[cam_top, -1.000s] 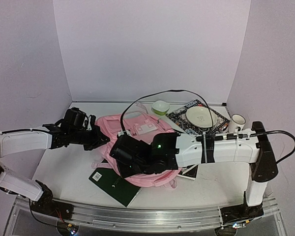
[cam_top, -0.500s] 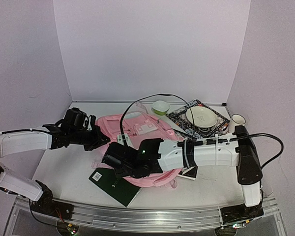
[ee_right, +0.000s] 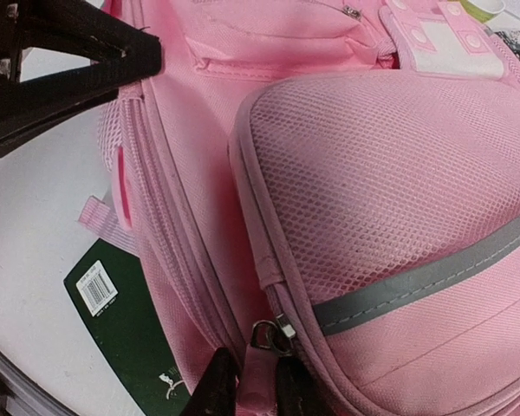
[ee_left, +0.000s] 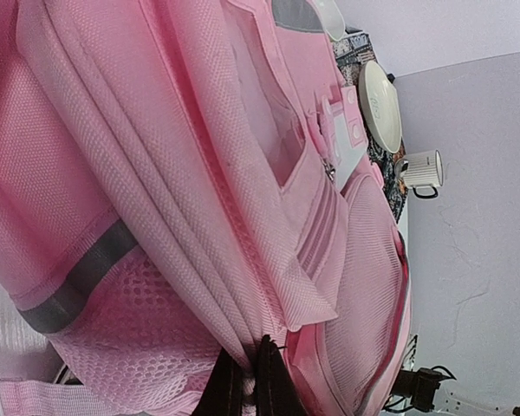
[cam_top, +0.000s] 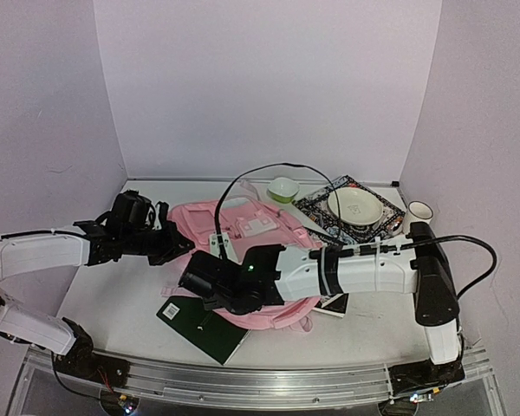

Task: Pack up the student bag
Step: Grab the upper front pocket of the student bag, then zip the upper front pocket of the student bag.

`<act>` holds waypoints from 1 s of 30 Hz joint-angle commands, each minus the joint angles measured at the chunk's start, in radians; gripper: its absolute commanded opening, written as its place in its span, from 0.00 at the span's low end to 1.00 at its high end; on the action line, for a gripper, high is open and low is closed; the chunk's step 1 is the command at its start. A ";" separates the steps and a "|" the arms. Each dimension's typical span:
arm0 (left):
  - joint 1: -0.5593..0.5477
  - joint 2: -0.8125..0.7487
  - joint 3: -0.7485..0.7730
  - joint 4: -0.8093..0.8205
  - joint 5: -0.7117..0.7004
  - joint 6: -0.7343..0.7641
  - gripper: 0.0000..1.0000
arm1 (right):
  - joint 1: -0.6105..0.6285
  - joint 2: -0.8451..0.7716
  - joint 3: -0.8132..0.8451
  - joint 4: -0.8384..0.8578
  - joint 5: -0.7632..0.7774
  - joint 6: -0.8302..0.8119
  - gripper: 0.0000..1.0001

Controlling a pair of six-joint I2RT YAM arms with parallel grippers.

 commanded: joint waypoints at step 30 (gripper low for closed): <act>0.287 0.072 0.155 -0.132 -0.221 0.237 0.00 | -0.042 -0.548 -0.563 -0.113 -0.086 -0.219 0.00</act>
